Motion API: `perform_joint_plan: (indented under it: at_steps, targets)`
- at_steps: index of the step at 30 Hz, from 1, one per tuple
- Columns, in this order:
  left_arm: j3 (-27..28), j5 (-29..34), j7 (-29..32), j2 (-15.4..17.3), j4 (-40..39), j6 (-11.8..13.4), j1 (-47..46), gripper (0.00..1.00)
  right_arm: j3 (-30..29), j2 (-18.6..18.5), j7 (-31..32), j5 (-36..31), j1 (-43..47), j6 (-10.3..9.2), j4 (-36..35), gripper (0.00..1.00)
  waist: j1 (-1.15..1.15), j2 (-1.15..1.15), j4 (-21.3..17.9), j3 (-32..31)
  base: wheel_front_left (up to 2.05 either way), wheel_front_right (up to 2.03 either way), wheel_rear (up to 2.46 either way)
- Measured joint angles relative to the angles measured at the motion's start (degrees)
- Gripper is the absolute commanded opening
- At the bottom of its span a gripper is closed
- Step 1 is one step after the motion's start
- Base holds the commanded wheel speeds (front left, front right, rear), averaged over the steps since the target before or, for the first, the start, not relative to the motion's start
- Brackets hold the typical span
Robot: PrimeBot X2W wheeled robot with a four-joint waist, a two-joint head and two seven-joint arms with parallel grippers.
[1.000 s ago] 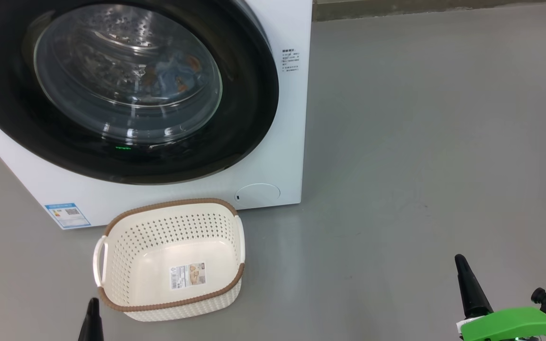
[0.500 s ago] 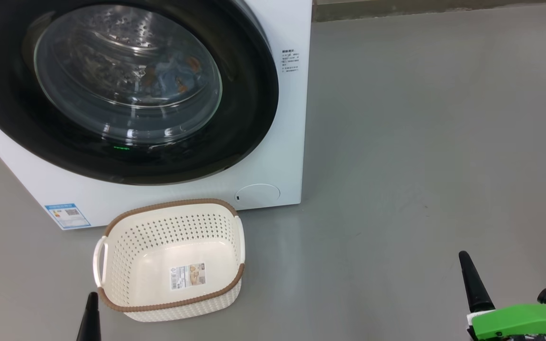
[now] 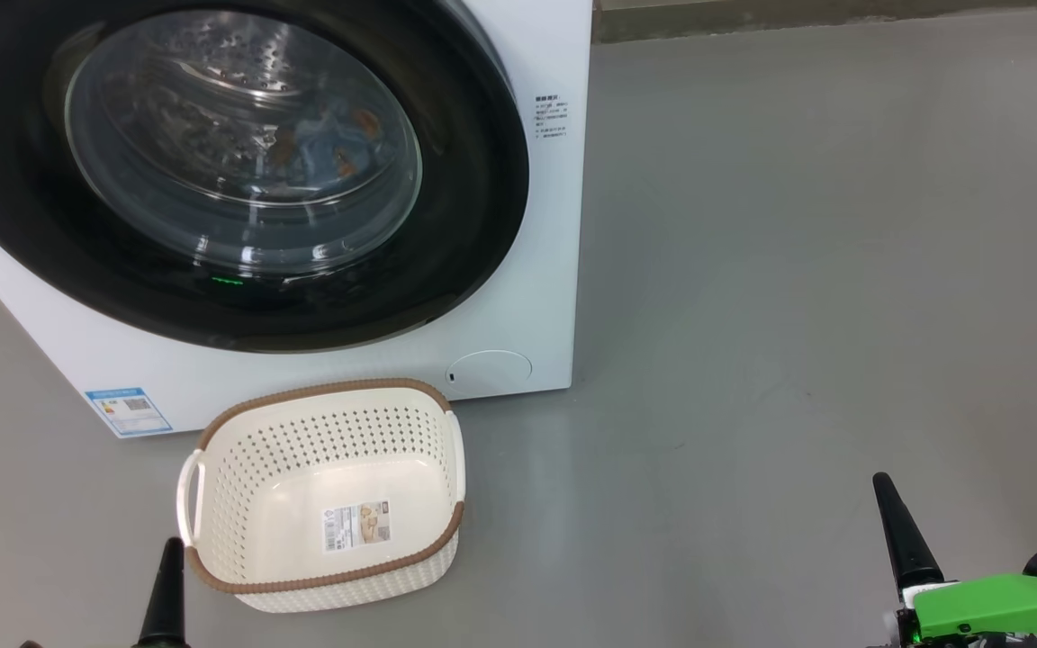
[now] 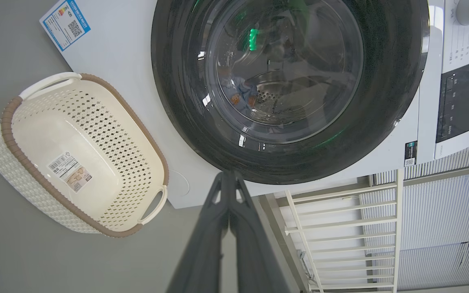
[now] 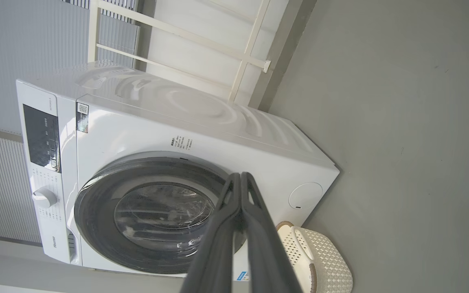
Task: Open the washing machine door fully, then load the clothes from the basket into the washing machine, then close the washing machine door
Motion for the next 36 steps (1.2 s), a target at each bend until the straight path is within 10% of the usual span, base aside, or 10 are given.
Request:
perform_joint_plan:
  at_steps: [36]
  targets:
    - [1.2,-17.7,4.4,0.4,1.4,-1.8,-3.4,0.0,-1.4,0.0,4.2,18.5,-1.2,-0.01,0.5,0.0,0.0,0.0,0.0,-0.2,0.0,0.0,0.0]
